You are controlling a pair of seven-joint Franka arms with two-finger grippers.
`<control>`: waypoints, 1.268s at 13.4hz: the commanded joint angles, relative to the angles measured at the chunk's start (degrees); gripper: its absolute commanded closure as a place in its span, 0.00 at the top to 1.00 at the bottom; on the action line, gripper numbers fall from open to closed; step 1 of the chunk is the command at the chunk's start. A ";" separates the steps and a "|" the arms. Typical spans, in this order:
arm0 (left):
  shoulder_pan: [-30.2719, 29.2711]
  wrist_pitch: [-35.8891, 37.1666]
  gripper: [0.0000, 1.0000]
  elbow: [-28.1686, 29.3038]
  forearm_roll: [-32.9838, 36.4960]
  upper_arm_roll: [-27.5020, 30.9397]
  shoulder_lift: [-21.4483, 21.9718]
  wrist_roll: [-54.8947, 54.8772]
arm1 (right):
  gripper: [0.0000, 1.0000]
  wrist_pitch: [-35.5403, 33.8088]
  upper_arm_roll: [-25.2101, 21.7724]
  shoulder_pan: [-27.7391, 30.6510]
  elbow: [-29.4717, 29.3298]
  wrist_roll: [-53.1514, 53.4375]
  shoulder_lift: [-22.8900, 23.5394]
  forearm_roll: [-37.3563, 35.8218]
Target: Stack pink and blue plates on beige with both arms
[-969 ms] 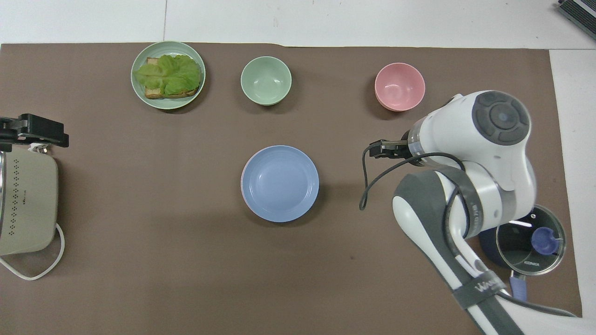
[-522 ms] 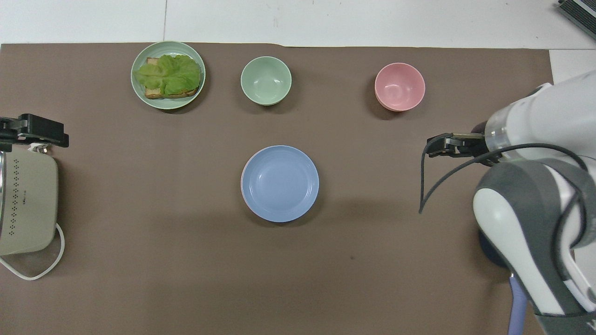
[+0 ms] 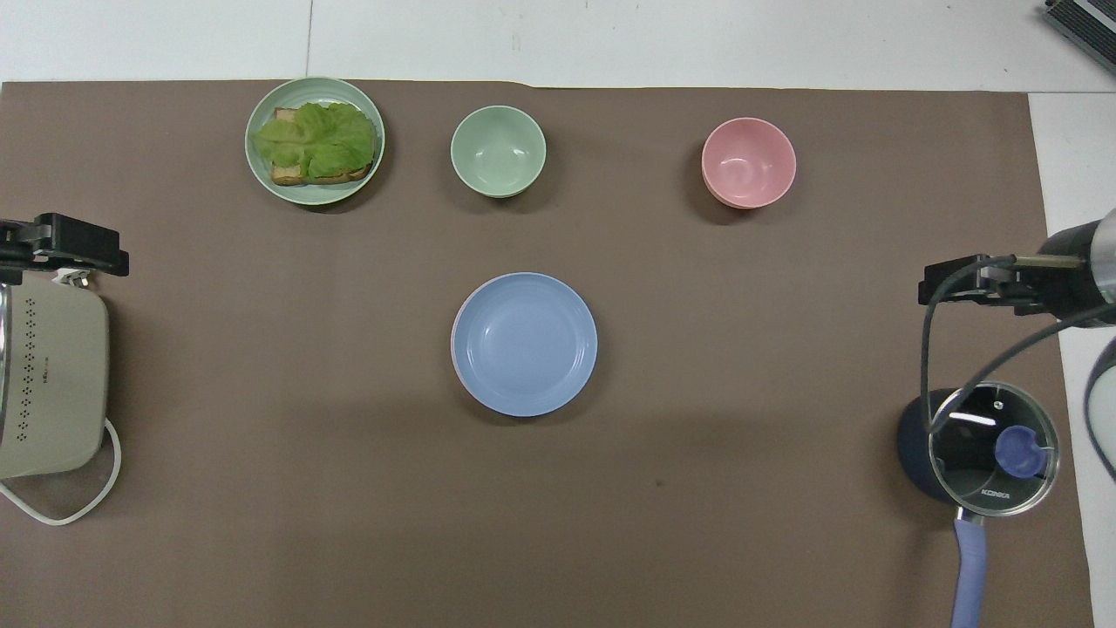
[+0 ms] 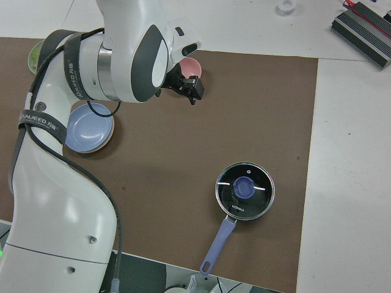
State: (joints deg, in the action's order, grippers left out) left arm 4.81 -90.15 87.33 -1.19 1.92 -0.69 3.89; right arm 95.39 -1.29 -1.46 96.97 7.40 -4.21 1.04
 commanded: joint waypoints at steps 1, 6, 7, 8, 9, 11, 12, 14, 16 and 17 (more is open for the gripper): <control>-0.50 0.58 1.00 0.48 0.84 -0.33 0.69 -0.38 | 1.00 -4.67 0.23 1.55 -5.11 -1.51 0.52 -1.47; -0.50 0.50 1.00 0.48 0.84 -0.33 0.60 -0.38 | 1.00 -9.52 0.49 1.38 -8.48 -4.50 -0.17 -4.38; -0.50 0.58 1.00 0.48 0.84 -0.33 0.60 -0.38 | 1.00 -9.95 0.41 1.38 -6.73 -4.59 -1.14 -4.11; -0.50 0.58 1.00 0.48 0.84 -0.33 0.60 -0.38 | 1.00 -9.87 0.41 1.38 -5.84 -4.33 -1.84 -3.76; -0.50 0.50 1.00 0.48 0.84 -0.33 0.60 -0.38 | 1.00 -9.78 0.41 1.38 -5.48 -4.50 -1.94 -3.85; -0.50 0.58 1.00 0.48 0.84 -0.33 0.60 -0.38 | 1.00 -9.43 0.41 1.29 -4.61 -4.59 -2.11 -3.76; -0.50 0.50 1.00 0.48 0.84 -0.33 0.60 -0.38 | 1.00 -8.91 0.41 1.38 -3.73 -4.76 -2.29 -3.67; -0.50 0.58 1.00 0.48 0.84 -0.33 0.60 -0.38 | 1.00 -9.07 0.32 1.46 -3.20 -4.68 -2.55 -3.41; -0.50 0.50 1.00 0.48 0.84 -0.33 0.60 -0.38 | 1.00 -9.16 0.32 1.46 -2.75 -4.68 -2.99 -3.41; -0.50 0.58 1.00 0.48 0.84 -0.33 0.60 -0.38 | 1.00 -9.34 0.32 1.38 -2.75 -4.68 -2.99 -3.41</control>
State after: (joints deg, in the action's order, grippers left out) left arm 4.81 -90.15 87.33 -1.19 1.92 -0.69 3.89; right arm 85.59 -1.29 -0.62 91.88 4.26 -5.13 -2.01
